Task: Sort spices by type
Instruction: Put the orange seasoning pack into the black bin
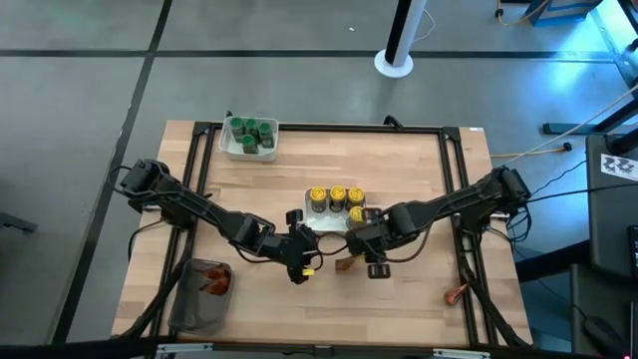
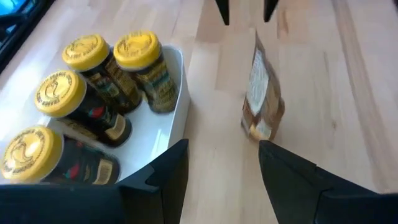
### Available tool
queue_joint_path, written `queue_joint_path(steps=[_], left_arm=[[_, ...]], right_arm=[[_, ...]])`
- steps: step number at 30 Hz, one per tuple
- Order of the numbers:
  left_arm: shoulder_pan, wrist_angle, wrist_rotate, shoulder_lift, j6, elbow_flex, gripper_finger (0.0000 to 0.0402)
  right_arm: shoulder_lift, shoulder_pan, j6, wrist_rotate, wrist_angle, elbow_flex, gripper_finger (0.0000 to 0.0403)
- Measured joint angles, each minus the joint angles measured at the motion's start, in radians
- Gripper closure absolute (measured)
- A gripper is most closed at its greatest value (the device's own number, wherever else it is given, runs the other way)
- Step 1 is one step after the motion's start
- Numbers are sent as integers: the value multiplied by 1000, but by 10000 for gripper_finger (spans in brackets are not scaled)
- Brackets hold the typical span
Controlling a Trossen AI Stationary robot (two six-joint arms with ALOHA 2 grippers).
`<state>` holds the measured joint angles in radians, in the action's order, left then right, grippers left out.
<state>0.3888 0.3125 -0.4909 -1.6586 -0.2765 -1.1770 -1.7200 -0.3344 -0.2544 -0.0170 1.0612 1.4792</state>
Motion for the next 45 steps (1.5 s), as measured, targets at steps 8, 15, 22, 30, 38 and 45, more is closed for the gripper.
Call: queue_joint_path(steps=[8,15,22,30,38,45], left_arm=[[-9,-95,13,-26,-59,1,224],[-20,-182,17,-21,-62,1,181],[-29,-259,78,-21,-83,-4,112],[-40,-257,77,-85,-127,-81,108],[-45,-168,76,-187,-156,-215,112],[-52,-120,77,-240,-191,-223,112]], right_arm=[[85,-87,-57,-181,221,0,247],[236,-252,-212,-341,206,-170,247],[490,-361,-350,-408,-86,-555,247],[632,-372,-329,-496,-458,-845,247],[632,-372,-287,-612,-684,-983,247],[631,-372,-287,-647,-773,-1041,247]])
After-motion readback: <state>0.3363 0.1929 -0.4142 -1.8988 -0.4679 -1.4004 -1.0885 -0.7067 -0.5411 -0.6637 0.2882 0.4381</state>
